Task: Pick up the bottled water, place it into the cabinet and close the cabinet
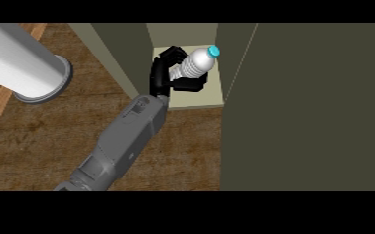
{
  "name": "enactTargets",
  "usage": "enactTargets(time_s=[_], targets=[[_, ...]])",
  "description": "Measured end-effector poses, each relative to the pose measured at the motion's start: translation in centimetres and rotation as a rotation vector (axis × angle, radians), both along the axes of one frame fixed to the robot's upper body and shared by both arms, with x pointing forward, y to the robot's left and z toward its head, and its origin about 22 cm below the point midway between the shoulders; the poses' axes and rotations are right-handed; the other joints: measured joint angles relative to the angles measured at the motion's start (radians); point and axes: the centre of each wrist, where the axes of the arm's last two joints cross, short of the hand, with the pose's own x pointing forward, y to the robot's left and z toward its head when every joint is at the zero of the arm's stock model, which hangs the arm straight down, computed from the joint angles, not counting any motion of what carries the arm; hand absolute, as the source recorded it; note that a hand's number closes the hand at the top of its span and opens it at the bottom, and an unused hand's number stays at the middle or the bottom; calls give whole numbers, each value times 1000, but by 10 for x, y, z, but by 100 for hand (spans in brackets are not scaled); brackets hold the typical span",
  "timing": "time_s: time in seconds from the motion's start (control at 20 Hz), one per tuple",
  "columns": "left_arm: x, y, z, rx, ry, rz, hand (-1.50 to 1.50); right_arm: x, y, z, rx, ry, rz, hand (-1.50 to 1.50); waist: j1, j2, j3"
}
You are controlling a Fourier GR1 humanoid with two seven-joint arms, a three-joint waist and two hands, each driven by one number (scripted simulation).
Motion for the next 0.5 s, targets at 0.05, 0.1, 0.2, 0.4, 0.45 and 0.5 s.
enactTargets(time_s=[0.05, 0.1, 0.2, 0.4, 0.45, 0.5], targets=[[3, 0, 2, 18, -1, 28, 150, 0, -1, 0, -7, -1, 4, -150, -2, 1, 0], [7, 0, 4, 44, -4, 52, 150, 1, -3, 0, -12, -3, 5, -150, -3, 3, 0], [14, 2, 7, 120, -12, 99, 150, 1, -3, 0, -10, -7, 7, -150, -6, 6, 0], [21, 8, 5, 279, -27, 188, -150, 1, -3, -1, -2, -13, 14, -150, -13, 9, 1], [25, 11, 9, 300, -29, 207, -150, 1, -4, -1, -7, -12, 15, -150, -15, 9, 1], [27, 11, 9, 324, -29, 221, -150, 1, -5, -1, -10, -14, 18, -150, -13, 10, 1]])
